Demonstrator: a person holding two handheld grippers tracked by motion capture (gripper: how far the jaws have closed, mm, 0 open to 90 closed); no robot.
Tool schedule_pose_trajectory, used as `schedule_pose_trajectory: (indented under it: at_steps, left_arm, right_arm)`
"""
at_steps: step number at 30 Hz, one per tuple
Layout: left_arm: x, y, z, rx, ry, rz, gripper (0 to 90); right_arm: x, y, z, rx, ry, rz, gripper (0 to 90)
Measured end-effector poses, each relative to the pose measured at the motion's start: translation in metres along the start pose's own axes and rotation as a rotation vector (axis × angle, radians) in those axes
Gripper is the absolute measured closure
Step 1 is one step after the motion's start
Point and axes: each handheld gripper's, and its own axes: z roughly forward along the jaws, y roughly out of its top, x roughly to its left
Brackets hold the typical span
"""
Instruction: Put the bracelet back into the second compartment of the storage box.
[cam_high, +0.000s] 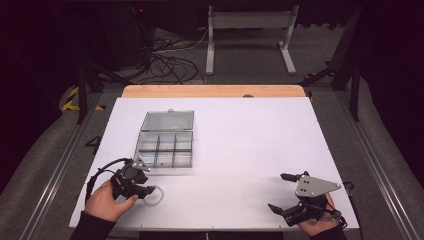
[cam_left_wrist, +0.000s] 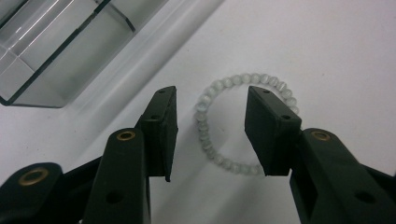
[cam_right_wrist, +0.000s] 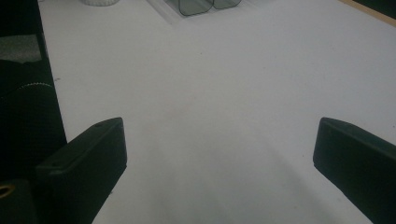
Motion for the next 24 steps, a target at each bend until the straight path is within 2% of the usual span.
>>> schedule_pose_trajectory:
  at_steps: [5,24]
  left_arm:
    - [0.0007,0.0006,0.0022,0.031,0.009,0.012,57.6]
    - [-0.0003,0.0020,0.0099,0.097,0.026,0.005,76.3]
  right_arm:
    - [0.0002,-0.0001,0.0000,-0.001,-0.001,-0.001,3.5]
    - [0.0005,-0.0001,0.0011,0.007,0.006,-0.002,3.8]
